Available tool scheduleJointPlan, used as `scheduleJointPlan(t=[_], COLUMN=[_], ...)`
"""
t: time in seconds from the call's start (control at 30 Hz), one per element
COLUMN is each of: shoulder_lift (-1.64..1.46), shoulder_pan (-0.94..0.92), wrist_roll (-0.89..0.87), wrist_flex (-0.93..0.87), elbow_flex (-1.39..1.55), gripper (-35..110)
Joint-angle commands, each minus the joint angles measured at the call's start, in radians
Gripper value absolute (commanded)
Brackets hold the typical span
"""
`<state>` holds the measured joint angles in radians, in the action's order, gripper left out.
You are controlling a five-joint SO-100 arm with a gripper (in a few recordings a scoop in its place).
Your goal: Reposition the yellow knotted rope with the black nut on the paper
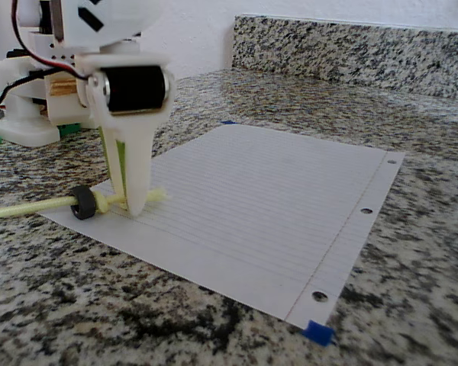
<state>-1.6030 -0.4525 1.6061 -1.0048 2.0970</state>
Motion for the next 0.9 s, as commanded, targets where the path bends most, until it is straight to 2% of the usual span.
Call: scheduleJointPlan(t=[0.0, 0.2, 0.23, 0.33, 0.63, 0.87], shoulder_lift=[-0.003, 0.002, 0.002, 0.002, -0.034, -0.236], shoulder_pan=[0.017, 0.025, 0.026, 0.026, 0.011, -0.006], wrist_roll=[0.006, 0.006, 0.006, 0.006, 0.006, 0.072], wrist_flex=[0.015, 0.021, 0.023, 0.025, 0.038, 0.031], elbow_flex=[-0.026, -0.026, -0.026, -0.026, -0.025, -0.021], gripper=[33, 32, 28, 0, 0, 0])
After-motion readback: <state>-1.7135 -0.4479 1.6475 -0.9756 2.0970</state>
